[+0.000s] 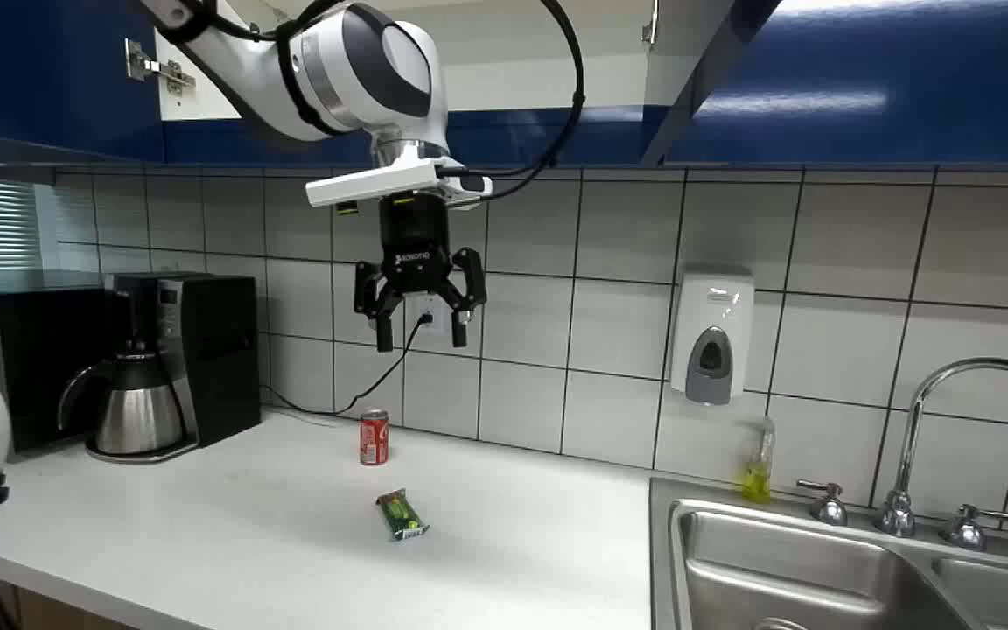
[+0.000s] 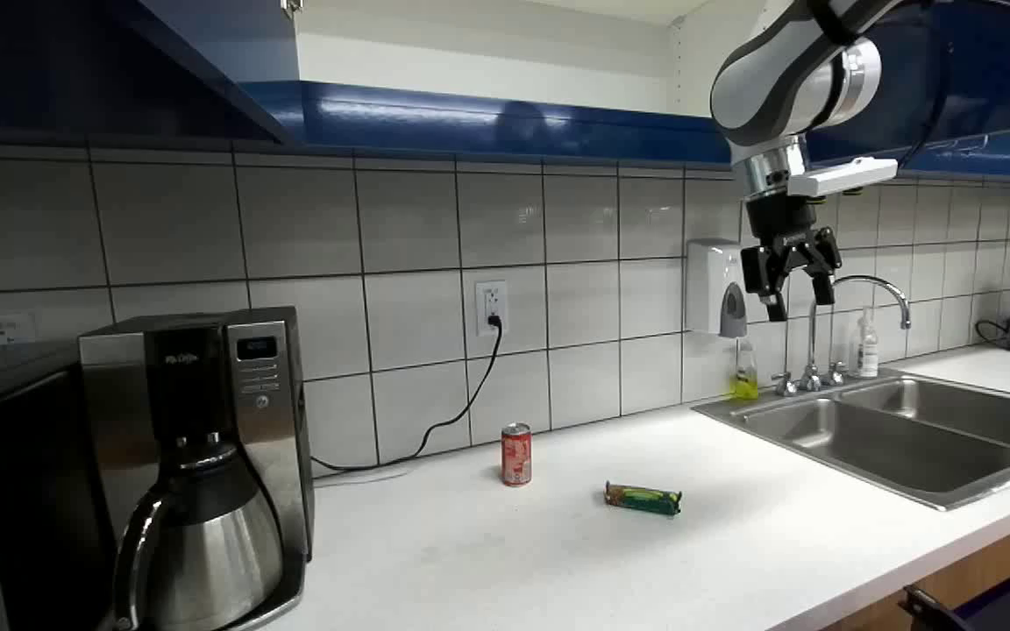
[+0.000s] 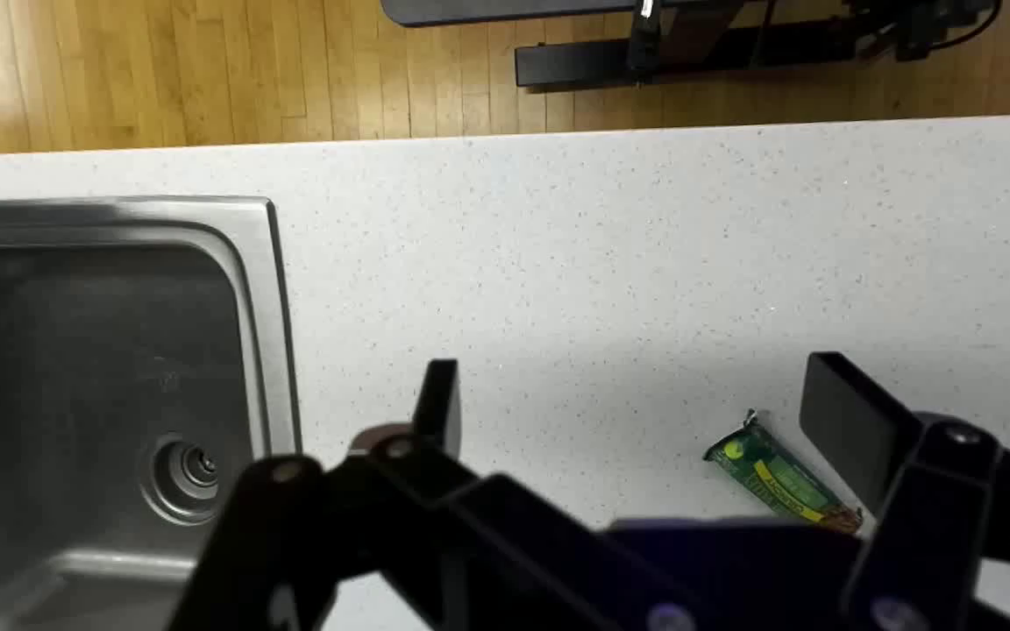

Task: Place the granola bar in the center of the bottom shelf of the cabinet

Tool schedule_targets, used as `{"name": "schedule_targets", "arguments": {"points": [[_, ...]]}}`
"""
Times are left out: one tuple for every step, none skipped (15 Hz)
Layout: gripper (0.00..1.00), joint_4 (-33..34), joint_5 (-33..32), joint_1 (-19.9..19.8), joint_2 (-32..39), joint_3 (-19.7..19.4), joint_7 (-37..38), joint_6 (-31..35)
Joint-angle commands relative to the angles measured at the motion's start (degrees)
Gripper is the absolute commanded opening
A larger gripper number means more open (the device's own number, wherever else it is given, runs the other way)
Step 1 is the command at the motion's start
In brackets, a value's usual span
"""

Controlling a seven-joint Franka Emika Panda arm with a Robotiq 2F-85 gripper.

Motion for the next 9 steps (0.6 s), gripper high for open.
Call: {"name": "schedule_targets", "arguments": {"points": [[1.00,0.07,-0.09,0.33,0.02,-0.27,0.10,-0.11],[1.00,0.07,-0.09,0.33,0.02,-0.27,0.10,-0.11],[1.00,0.07,-0.09,0.33,0.02,-0.27,0.10,-0.11],[1.00,0.07,-0.09,0.33,0.02,-0.27,0.10,-0.11],[1.00,0.07,-0.09,0.33,0.02,-0.27,0.10,-0.11],[1.00,-0.43,-0.04,0.38,0.27,-0.40,-0.10,0.63],[1.00,-0.83,-0.06,0.40,0.45,-0.37,0.06,0.84],[1.00,-1.81,-0.27,0.46,0.54,-0.35,0.03,1.69],[1.00,-2.57,-0.25,0.50,0.76,-0.34,-0.06,1.84]]}}
